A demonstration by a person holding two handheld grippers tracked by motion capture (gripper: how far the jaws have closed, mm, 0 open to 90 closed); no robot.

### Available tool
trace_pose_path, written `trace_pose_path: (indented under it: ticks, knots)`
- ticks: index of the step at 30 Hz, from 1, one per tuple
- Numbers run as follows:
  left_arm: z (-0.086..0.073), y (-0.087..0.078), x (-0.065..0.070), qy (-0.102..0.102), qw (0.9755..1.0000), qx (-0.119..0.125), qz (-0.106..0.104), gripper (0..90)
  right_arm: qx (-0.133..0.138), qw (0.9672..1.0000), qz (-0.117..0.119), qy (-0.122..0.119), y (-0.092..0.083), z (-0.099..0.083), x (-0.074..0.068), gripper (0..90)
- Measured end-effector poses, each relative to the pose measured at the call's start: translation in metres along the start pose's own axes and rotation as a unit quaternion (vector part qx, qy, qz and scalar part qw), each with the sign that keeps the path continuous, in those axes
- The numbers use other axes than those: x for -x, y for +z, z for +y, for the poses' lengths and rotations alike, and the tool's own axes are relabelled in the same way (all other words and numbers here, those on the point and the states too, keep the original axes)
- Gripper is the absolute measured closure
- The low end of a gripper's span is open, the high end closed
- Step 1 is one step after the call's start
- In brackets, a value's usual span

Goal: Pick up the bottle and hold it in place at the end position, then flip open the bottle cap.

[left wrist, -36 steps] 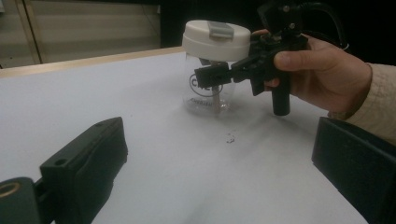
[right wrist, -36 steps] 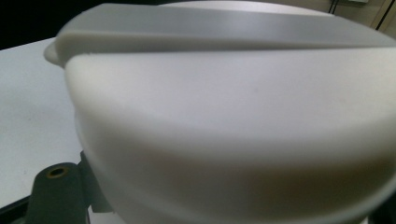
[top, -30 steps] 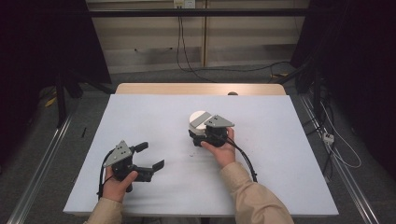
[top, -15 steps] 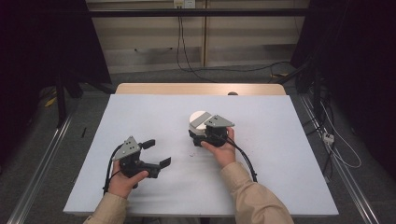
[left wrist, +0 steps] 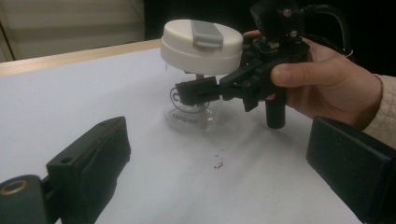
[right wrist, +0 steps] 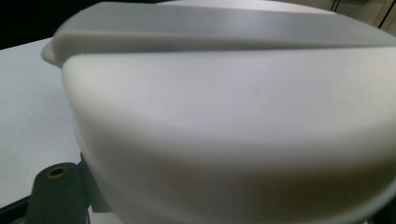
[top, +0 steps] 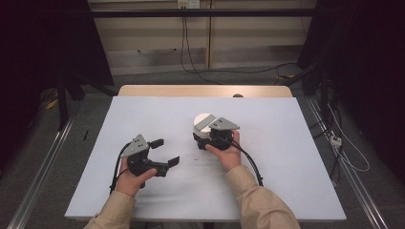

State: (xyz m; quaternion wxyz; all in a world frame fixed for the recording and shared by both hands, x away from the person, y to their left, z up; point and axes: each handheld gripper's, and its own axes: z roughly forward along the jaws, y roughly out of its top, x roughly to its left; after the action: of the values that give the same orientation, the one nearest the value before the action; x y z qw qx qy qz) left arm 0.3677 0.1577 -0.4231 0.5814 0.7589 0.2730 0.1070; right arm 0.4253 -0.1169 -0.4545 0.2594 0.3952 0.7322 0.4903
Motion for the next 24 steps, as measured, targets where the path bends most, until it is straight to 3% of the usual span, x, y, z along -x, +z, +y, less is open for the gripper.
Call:
trace_pose_path:
  ticks: [16,24]
  knots:
    - [0.012,0.016,-0.001,0.0,0.9999,-0.011,-0.002,8.1,0.0,1.0,0.001,0.001,0.0,0.0,0.0,18.4]
    - [0.015,0.023,-0.002,0.002,0.9998,-0.017,0.003,17.4,-0.001,1.0,0.001,0.0,0.0,0.0,0.0,18.4]
